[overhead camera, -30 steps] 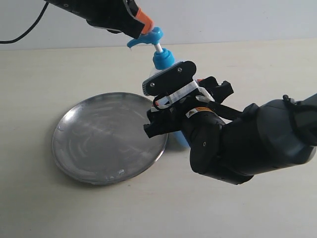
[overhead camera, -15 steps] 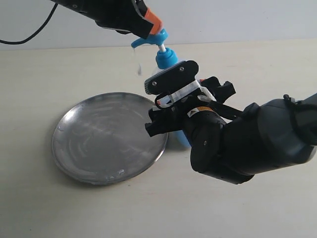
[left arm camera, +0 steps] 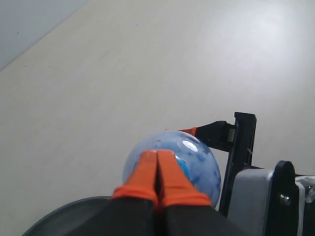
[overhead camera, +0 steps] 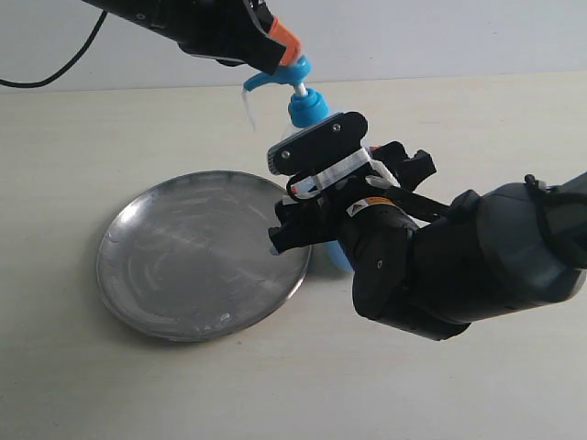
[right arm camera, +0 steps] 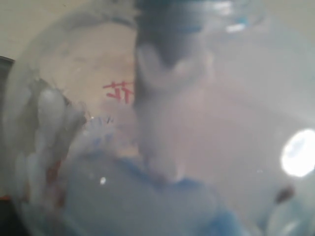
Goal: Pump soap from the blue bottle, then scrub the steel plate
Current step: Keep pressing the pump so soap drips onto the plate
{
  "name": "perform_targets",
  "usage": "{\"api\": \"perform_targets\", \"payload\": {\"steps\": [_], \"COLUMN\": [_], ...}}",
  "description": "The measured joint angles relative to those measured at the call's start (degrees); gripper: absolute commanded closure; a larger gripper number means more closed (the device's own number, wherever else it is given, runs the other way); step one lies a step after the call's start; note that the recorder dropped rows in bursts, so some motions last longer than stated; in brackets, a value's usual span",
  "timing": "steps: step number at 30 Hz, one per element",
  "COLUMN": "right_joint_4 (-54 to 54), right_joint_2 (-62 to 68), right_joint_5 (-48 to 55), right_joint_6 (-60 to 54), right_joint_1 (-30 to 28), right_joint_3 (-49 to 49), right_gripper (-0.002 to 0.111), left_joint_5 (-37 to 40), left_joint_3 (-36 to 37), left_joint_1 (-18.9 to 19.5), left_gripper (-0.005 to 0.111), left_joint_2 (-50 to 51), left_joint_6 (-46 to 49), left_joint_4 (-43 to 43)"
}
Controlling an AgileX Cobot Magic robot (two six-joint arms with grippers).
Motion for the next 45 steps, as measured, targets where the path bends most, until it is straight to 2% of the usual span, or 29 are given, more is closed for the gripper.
{"api": "perform_targets", "payload": {"steps": [22, 45], "right_joint_4": [0.1, 0.5], "right_joint_2": [0.0, 0.0], "right_joint_5": [0.0, -0.1], "right_joint_6": [-0.1, -0.1], "right_joint_1": [0.0, 0.0], "right_joint_3": [0.0, 0.0], "right_gripper": [0.108, 0.108], "left_joint_5": [-1.6, -4.2], "left_joint_3": [1.2, 4.0], "left_joint_1": [-0.2, -0.2], "left_gripper": [0.107, 0.107], "left_joint_2": [0.0, 0.1], "left_joint_6": [0.0, 2.8], "left_joint_4": [-1.7, -7.2]}}
